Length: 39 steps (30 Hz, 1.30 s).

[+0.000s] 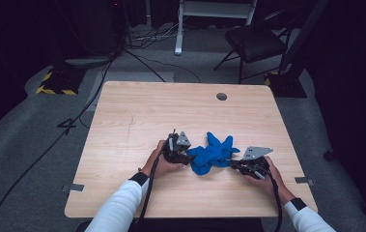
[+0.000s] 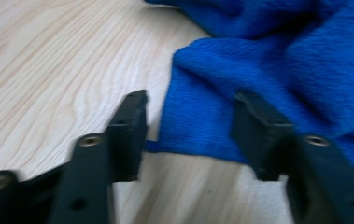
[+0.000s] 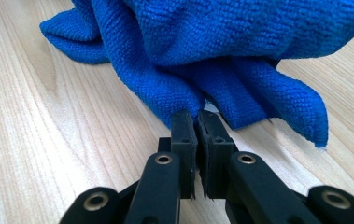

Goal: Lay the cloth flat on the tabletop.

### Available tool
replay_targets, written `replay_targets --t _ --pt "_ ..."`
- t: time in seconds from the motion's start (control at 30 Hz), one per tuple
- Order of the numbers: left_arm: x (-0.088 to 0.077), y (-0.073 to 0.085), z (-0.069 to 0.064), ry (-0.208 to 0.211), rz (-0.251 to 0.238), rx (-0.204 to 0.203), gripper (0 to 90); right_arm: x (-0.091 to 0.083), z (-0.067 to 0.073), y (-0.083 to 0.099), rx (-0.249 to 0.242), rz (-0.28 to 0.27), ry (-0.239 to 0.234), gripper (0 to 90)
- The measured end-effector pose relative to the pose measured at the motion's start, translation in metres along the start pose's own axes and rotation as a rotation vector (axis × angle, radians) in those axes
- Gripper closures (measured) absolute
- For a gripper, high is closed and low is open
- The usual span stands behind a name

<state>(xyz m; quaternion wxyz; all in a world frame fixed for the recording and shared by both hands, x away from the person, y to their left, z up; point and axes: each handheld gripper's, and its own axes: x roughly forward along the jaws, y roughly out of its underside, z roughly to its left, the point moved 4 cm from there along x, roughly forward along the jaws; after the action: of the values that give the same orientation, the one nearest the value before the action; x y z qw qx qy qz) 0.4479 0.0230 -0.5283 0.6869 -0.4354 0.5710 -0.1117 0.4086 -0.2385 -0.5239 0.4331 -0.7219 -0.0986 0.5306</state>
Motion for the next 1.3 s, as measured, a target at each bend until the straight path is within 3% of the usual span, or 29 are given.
replay_targets --t 0.13,0.2,0.83,1.17,1.3 --pt "0.000 -0.001 -0.005 0.056 0.005 0.032 80.2 0.000 0.000 0.000 -0.001 0.001 0.003 85.7" --pt "0.000 -0.001 -0.006 0.065 0.007 0.035 86.3 0.000 0.000 0.000 -0.001 0.001 0.003 85.7" --pt "-0.016 0.010 0.013 -0.026 0.042 0.034 87.8 -0.010 -0.014 0.009 0.037 0.017 0.049 85.9" --pt "-0.027 0.019 0.024 -0.100 0.056 0.007 87.8 -0.018 -0.020 0.016 0.056 0.027 0.068 85.9" --pt "-0.031 0.022 0.027 -0.109 0.064 0.000 87.8 -0.021 -0.023 0.019 0.067 0.033 0.074 85.9"
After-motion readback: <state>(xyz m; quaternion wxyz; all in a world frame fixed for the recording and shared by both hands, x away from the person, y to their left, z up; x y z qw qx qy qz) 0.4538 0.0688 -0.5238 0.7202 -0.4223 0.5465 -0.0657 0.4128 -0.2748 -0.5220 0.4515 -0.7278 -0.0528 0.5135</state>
